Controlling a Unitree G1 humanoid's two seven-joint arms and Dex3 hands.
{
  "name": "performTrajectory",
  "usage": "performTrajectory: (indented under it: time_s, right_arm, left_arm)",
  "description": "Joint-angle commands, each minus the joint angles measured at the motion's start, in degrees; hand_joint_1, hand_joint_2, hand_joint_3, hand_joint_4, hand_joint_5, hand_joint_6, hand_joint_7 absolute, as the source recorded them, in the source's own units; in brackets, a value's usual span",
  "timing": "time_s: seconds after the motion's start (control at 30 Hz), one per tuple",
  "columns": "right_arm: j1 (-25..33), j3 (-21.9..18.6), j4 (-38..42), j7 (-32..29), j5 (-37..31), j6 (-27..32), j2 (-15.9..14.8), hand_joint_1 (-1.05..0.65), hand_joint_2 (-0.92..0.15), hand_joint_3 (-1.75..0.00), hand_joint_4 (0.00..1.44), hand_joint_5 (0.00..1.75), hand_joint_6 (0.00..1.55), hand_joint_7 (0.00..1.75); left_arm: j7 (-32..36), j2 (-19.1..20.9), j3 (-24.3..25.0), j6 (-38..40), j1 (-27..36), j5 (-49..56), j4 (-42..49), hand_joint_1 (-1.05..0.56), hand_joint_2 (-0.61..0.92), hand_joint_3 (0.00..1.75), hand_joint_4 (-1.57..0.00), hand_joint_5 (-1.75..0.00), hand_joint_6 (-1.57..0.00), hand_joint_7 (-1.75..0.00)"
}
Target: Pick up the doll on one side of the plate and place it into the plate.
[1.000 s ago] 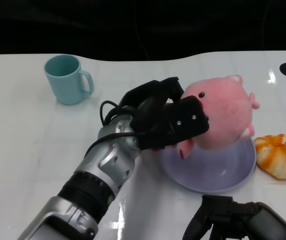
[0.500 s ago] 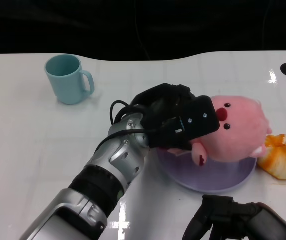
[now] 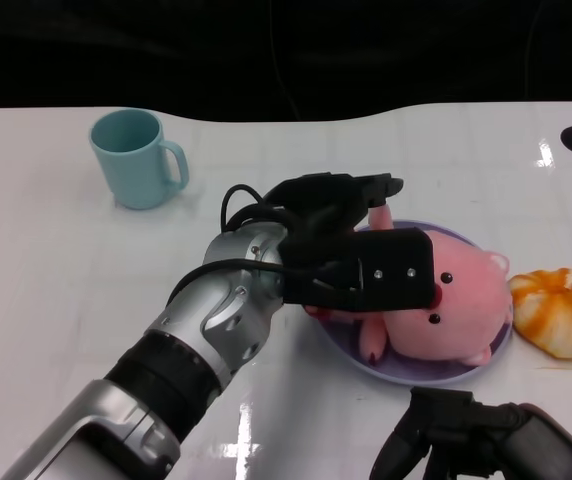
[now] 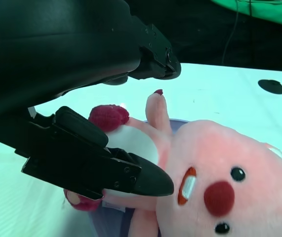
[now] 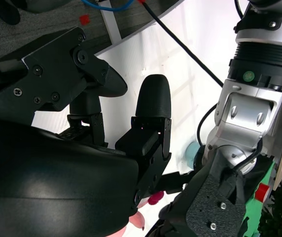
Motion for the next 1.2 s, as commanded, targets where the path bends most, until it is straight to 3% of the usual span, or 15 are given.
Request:
performTrajectory:
  time_s: [0.03,0.37,0.63,0.73,0.77,0.87,1.03,1.13,1.17,1.2]
  right_arm:
    - [0.3,-0.9,-0.9,0.2,0.6,-0.6,-0.6,-0.09,-0.53,-1.11,0.67,1.53,0.63,1.23]
    - [0.0,-2.1,-0.3,0.9,1.5,-1.1,-0.9,-0.09,-0.54,-1.09,0.67,1.54,0.63,1.24]
    - [-0.2,-2.1,0.0,1.0,1.4,-1.0,-1.0,-0.10,-0.54,-1.08,0.67,1.54,0.63,1.23]
    - [-0.3,-2.1,0.1,1.1,1.6,-1.0,-1.0,-0.09,-0.54,-1.08,0.67,1.54,0.63,1.23]
    - [-0.3,-2.1,0.0,1.1,1.6,-0.8,-1.0,-0.09,-0.55,-1.07,0.67,1.53,0.63,1.23]
    - [-0.4,-2.1,0.0,1.1,1.6,-0.7,-1.0,-0.09,-0.55,-1.07,0.67,1.53,0.63,1.23]
    - [-0.5,-2.2,0.1,1.2,1.5,-0.7,-1.1,-0.09,-0.55,-1.07,0.66,1.54,0.63,1.22]
    - [-0.5,-2.2,0.1,1.2,1.5,-0.6,-1.1,-0.09,-0.55,-1.07,0.66,1.54,0.63,1.22]
    - [-0.6,-2.1,0.1,1.3,1.6,-0.5,-1.1,-0.09,-0.55,-1.07,0.67,1.54,0.63,1.22]
    - [-0.6,-2.1,0.2,1.3,1.6,-0.5,-1.1,-0.09,-0.55,-1.07,0.67,1.55,0.63,1.22]
  left_arm:
    - [-2.6,3.4,0.6,0.4,2.5,0.4,-6.3,-0.82,0.92,0.28,-0.01,-0.20,-0.17,0.00]
    - [-7.2,10.9,6.1,-2.0,11.6,-4.1,-24.2,-0.82,0.92,0.25,0.00,-0.41,-0.21,-0.02]
    - [-8.3,13.6,12.2,-3.9,19.9,-10.8,-35.3,-0.75,0.92,0.22,0.00,-0.63,-0.29,-0.06]
    - [-6.5,13.2,15.4,-8.0,23.6,-15.0,-36.6,-0.63,0.92,0.20,-0.10,-0.76,-0.40,-0.12]
    - [-5.8,12.6,16.8,-9.7,25.1,-16.9,-36.7,-0.51,0.92,0.17,-0.20,-0.82,-0.51,-0.17]
    - [-4.8,10.9,19.9,-13.2,28.7,-22.4,-37.2,-0.36,0.91,0.13,-0.36,-0.95,-0.68,-0.25]
    - [-4.3,8.5,23.1,-15.7,32.8,-28.9,-38.2,-0.31,0.86,0.17,-0.50,-1.11,-0.82,-0.38]
    - [-4.4,7.5,24.2,-16.7,35.1,-31.5,-38.9,-0.31,0.71,0.48,-0.51,-1.12,-0.76,-0.54]
    - [-4.5,6.8,25.0,-16.6,36.9,-33.8,-39.9,-0.26,0.62,0.75,-0.64,-1.18,-0.79,-0.71]
    - [-4.8,6.2,25.7,-15.7,38.8,-36.3,-41.2,-0.24,0.57,0.89,-0.69,-1.22,-0.79,-0.83]
